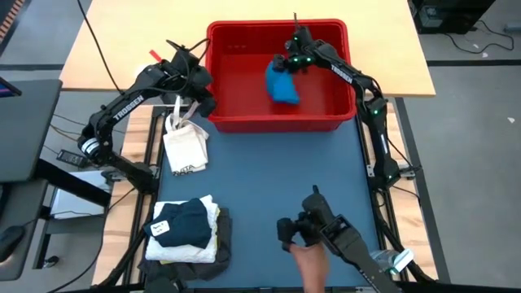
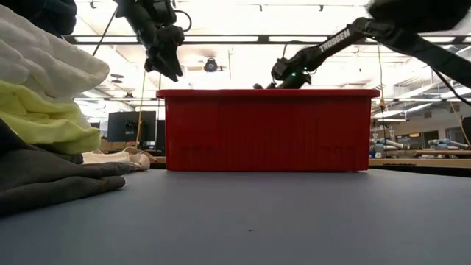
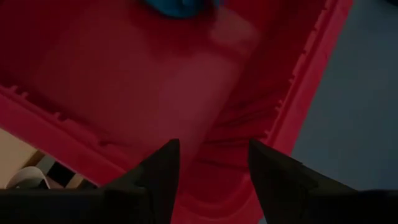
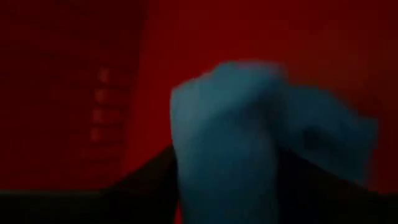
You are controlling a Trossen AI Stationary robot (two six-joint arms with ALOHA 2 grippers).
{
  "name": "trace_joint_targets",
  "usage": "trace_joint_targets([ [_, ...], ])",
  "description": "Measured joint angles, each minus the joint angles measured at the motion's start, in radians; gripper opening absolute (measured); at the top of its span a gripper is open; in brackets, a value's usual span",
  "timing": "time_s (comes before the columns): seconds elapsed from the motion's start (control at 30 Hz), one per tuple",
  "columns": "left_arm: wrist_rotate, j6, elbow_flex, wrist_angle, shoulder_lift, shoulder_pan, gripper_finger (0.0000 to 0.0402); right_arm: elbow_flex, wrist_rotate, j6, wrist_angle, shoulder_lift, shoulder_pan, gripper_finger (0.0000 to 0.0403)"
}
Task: Fold laundry
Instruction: Put the folded blue shorts into the bin, then put the stack of clothes into bin
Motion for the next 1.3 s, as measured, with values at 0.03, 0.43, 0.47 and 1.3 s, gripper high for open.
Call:
trace_joint_targets([
  [0.03, 0.001, 0.000, 0.000, 0.000, 0.000, 0.000, 0.0192, 0.000, -0.002, -0.006, -0.037, -0.002, -0.011, 0.0224],
  [0.43, 0.002, 0.001, 0.000, 0.006, 0.000, -0.001, 0.0192, 0.000, 0.464, -0.153, -0.297, -0.149, -0.013, 0.0270],
  [0.47, 0.002, 0.001, 0.000, 0.006, 0.000, -0.001, 0.0192, 0.000, 0.506, -0.172, -0.291, -0.170, -0.001, 0.0262],
  [1.3, 0.154, -0.206, 0.001, -0.491, -0.382, -0.182, 0.0191, 0.000, -0.284, -0.477, -0.123, -0.371, 0.414, 0.0189],
])
